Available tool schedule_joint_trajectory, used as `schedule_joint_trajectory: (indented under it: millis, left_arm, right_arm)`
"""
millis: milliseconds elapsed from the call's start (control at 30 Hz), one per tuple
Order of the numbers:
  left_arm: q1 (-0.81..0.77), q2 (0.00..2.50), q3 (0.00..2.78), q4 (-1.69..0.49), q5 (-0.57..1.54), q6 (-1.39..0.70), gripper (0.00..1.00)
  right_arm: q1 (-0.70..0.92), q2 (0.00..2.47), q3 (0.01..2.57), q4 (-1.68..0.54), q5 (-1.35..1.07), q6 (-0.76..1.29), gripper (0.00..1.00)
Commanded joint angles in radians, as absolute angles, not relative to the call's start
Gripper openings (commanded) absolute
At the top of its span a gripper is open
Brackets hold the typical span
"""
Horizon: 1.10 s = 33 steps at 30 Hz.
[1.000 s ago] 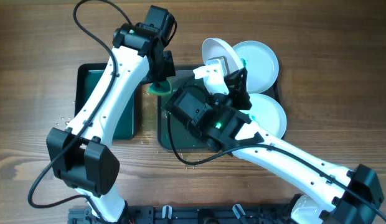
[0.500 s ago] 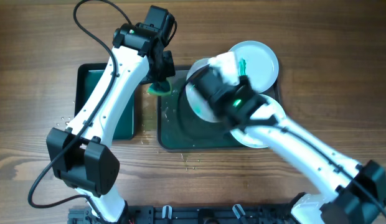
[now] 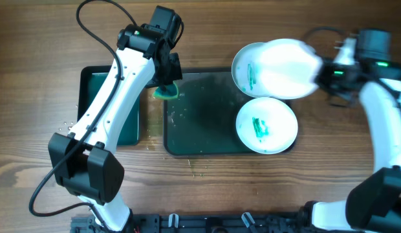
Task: Clean dirty plates on tray and stack at the side
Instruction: 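Set the plate down on the table right of the tray and release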
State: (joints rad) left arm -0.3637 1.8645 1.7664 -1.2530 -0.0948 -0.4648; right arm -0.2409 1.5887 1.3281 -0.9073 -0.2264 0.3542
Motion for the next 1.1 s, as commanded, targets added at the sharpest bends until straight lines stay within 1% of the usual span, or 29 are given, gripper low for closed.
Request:
schedule_joint_trajectory:
  millis: [0, 67, 167, 400, 500, 533, 567, 633, 667, 733, 800, 967, 1067]
  left_arm:
    - [-0.363, 1.851, 1.778, -1.25, -0.086, -0.449, 0.04]
    - [-0.363, 1.851, 1.778, -1.25, -0.086, -0.449, 0.04]
    - [-0.363, 1.851, 1.778, -1.25, -0.086, -0.449, 0.04]
    - [-0.363, 1.851, 1.778, -1.25, -0.086, -0.448, 0.04]
    - [-0.363, 1.851, 1.778, -1.25, -0.086, -0.448, 0.04]
    - [-0.363, 1.851, 1.778, -1.25, -0.086, -0.448, 0.04]
    - [-0.363, 1.851, 1.778, -1.25, -0.086, -0.448, 0.04]
    - [-0.363, 1.851, 1.778, -1.25, -0.086, -0.448, 0.04]
    - [-0.363, 1.851, 1.778, -1.25, -0.086, -0.448, 0.04]
    - [-0.363, 1.851, 1.778, -1.25, -0.086, -0.448, 0.04]
    - [-0.363, 1.851, 1.778, -1.25, -0.086, -0.448, 0.04]
    - [-0.363, 1.851, 1.778, -1.25, -0.086, -0.448, 0.04]
    - [-0.363, 1.851, 1.778, -1.251, -0.086, -0.448, 0.04]
  right_arm:
    - [-0.41, 1.581, 1.315, -0.915, -0.182, 0.427, 0.04]
    - [-0.464, 1.582, 1.279, -0.887, -0.08, 0.476, 0.04]
    - [-0.503, 1.582, 1.193, -0.813, 0.02, 0.519, 0.04]
    - [-0.505, 1.582, 0.967, -0.572, 0.039, 0.526, 0.04]
    - [-0.505, 1.582, 0.915, -0.489, 0.039, 0.525, 0.04]
    - [-0.505, 1.582, 0.905, -0.465, 0.039, 0.523, 0.06]
    - [-0.505, 1.582, 0.902, -0.454, 0.039, 0.523, 0.1]
    - [-0.505, 1.582, 0.902, -0.448, 0.029, 0.522, 0.25]
    - [-0.505, 1.582, 0.906, -0.451, -0.001, 0.509, 0.31]
    - [-0.504, 1.582, 0.919, -0.475, -0.079, 0.46, 0.38]
    - [-0.504, 1.579, 0.952, -0.548, -0.179, 0.392, 0.4]
    - [-0.485, 1.571, 1.023, -0.825, -0.381, 0.26, 0.4]
    - [-0.44, 1.572, 1.018, -0.913, -0.397, 0.197, 0.39]
